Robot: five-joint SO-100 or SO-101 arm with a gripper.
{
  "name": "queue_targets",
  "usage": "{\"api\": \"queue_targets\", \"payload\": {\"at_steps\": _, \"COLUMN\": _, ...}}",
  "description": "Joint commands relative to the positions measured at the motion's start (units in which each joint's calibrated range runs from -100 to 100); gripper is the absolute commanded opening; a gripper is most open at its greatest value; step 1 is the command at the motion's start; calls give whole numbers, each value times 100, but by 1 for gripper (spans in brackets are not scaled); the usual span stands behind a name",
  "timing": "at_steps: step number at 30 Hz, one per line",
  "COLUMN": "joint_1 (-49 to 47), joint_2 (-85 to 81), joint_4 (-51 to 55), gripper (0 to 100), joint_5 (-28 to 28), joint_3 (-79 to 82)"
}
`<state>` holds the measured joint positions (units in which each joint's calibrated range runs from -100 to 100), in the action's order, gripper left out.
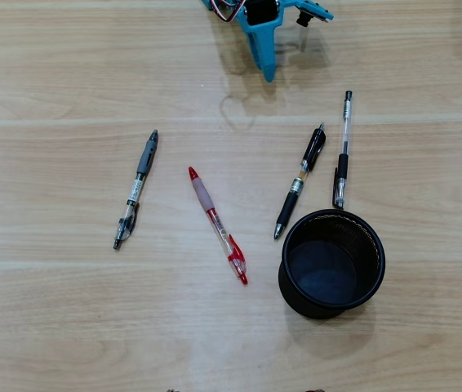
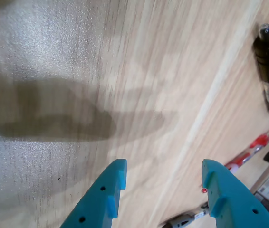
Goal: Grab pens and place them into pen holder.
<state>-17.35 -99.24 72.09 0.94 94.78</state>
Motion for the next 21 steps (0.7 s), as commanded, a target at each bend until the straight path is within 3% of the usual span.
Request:
{"api": "queue_targets", "payload": {"at_steps": 1, "joint_1": 267, "joint_2": -17, "joint_4": 195, "gripper": 19, "joint_5": 42, "joint_3": -220}}
{"api": "queue_targets", "payload": {"at_steps": 21, "joint_1": 187, "joint_2": -17, "joint_4": 229, "gripper": 19, "joint_5": 37, "joint_3": -229}}
